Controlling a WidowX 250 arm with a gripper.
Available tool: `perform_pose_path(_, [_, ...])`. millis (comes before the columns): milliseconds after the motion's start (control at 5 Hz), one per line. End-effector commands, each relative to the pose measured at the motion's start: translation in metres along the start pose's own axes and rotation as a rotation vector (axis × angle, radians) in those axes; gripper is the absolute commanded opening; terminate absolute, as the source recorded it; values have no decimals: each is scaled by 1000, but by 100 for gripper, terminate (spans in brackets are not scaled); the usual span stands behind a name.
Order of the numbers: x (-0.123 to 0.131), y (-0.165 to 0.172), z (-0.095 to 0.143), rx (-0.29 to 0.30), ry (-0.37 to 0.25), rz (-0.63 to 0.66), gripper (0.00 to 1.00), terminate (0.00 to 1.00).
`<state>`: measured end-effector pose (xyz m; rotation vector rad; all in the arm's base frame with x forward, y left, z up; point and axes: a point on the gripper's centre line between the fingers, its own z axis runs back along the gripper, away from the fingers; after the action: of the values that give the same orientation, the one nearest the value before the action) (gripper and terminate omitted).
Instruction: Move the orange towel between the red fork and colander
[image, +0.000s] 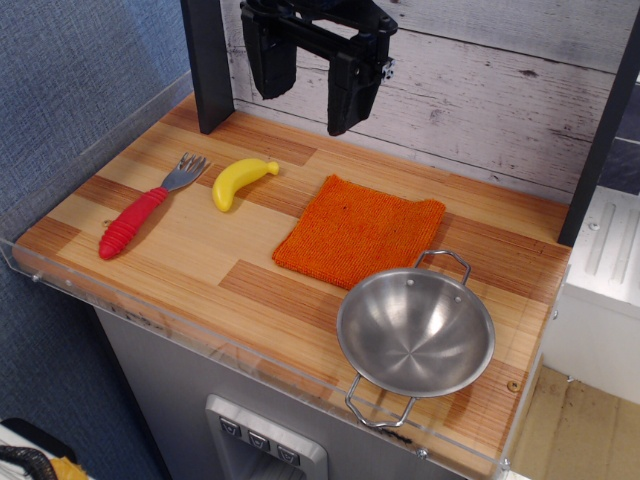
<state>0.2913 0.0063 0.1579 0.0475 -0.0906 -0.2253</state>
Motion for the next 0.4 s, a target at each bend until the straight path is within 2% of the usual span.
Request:
perform_pose_path(0, [0, 0, 0, 0, 0, 0, 100, 0])
perform_pose_path(200, [5, 2, -15, 5, 13, 14, 100, 0])
